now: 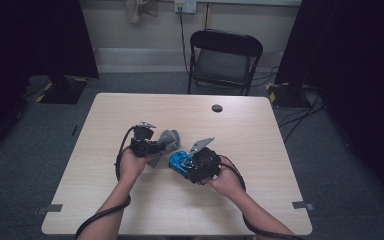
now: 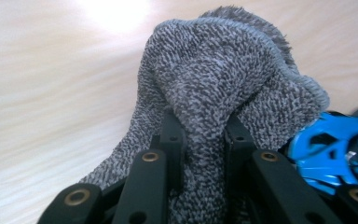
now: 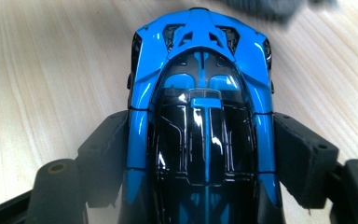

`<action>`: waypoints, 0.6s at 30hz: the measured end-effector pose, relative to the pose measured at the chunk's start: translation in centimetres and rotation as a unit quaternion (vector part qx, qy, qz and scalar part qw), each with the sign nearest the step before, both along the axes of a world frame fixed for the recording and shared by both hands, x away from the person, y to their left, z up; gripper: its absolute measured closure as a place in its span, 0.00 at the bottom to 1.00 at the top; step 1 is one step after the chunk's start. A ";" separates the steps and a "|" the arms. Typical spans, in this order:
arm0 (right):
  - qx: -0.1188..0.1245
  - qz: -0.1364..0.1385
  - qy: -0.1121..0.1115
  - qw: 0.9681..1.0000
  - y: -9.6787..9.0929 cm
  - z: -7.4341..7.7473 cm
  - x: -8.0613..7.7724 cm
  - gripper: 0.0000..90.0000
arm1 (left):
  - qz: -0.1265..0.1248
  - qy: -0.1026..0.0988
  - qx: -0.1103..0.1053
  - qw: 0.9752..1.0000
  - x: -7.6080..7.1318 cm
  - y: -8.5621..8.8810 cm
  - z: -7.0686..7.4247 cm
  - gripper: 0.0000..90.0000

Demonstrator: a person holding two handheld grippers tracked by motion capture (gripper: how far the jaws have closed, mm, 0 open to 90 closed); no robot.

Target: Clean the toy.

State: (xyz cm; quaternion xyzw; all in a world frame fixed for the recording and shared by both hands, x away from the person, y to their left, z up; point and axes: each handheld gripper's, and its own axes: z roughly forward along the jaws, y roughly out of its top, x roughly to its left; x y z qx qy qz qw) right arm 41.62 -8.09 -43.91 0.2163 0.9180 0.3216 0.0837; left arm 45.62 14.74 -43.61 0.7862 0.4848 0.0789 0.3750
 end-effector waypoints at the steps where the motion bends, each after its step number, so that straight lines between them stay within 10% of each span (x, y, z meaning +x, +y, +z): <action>1: 0.000 0.000 0.002 1.000 0.0 0.0 0.1 0.29 | -0.009 0.003 0.001 1.000 -0.1 -0.3 -0.1 0.83; 18: -0.002 -0.018 -0.003 1.000 -0.1 -0.4 0.6 0.32 | -0.042 0.019 -0.001 0.999 -1.4 0.2 -0.2 0.84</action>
